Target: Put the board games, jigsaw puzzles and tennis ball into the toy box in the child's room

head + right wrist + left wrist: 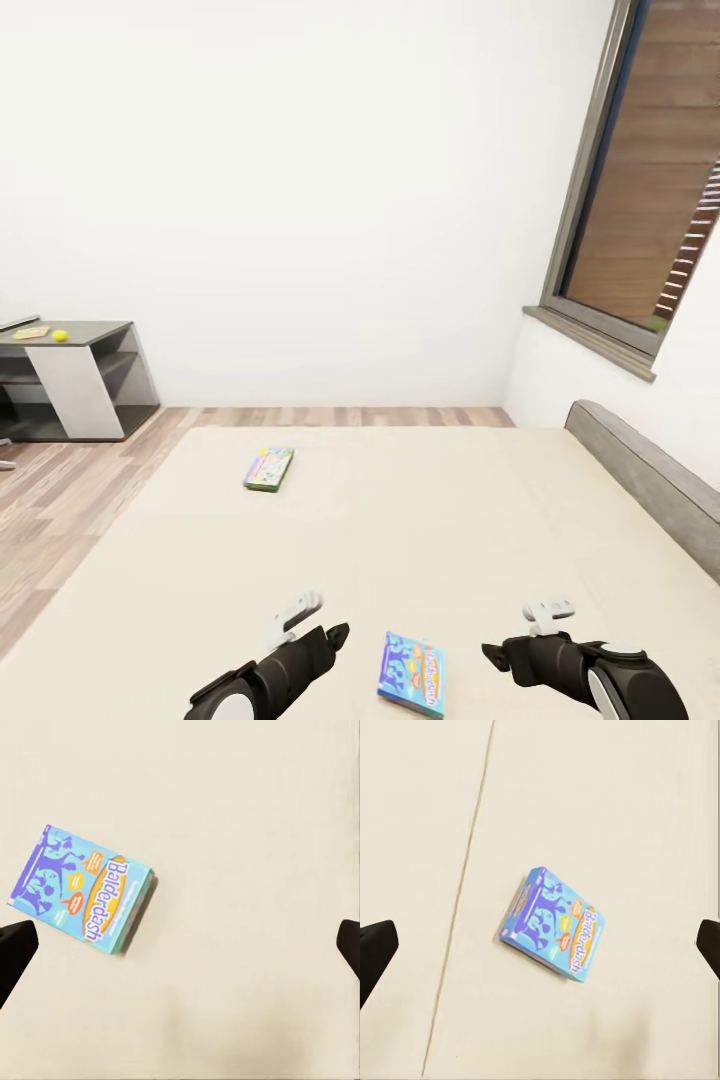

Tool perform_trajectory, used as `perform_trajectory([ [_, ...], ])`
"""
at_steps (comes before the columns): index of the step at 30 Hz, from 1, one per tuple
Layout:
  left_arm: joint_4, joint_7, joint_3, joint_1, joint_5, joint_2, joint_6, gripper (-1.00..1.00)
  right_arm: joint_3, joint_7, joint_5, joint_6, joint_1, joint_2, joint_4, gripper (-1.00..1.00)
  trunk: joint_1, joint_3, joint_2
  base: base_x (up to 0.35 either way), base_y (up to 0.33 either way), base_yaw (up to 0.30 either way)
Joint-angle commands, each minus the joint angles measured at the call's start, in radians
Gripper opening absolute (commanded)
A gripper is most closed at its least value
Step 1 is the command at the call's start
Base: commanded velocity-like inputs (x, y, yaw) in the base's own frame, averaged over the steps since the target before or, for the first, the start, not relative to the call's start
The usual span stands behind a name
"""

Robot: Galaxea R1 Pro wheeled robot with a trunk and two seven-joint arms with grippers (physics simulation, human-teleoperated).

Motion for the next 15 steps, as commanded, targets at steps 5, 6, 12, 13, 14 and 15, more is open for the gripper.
perform_trajectory([
  [5,-0.001,0.009,0.000,-0.001,0.010,0.000,0.001,1.00,-0.001,0.002,-0.001,0.004,-0.001,0.000,0.000,1.00,0.000,-0.001,-0.001,0.000,-0.151,0.000],
  [6,-0.001,0.009,0.000,-0.001,0.010,0.000,0.001,1.00,-0.001,0.003,-0.001,0.004,-0.001,-0.001,0.000,1.00,0.000,-0.001,-0.001,0.000,-0.089,0.000],
  [12,-0.001,0.008,0.001,-0.001,0.010,0.000,0.001,1.00,-0.001,0.003,0.000,0.003,0.000,-0.001,0.004,1.00,0.000,-0.001,-0.001,0.000,-0.055,0.000],
  [13,-0.001,0.008,0.001,-0.001,0.010,0.000,0.001,1.00,-0.001,0.004,0.000,0.003,-0.001,-0.002,0.005,1.00,0.000,-0.001,-0.001,0.000,-0.029,0.000],
  [14,-0.001,0.008,0.001,-0.001,0.010,0.000,0.001,1.00,-0.001,0.004,0.000,0.003,-0.001,-0.002,0.005,1.00,0.000,-0.001,-0.001,0.000,-0.029,0.000],
  [15,-0.001,0.008,0.001,-0.001,0.010,0.000,0.001,1.00,-0.001,0.004,0.001,0.002,-0.001,-0.002,0.006,1.00,0.000,-0.001,-0.001,0.000,-0.023,0.000],
])
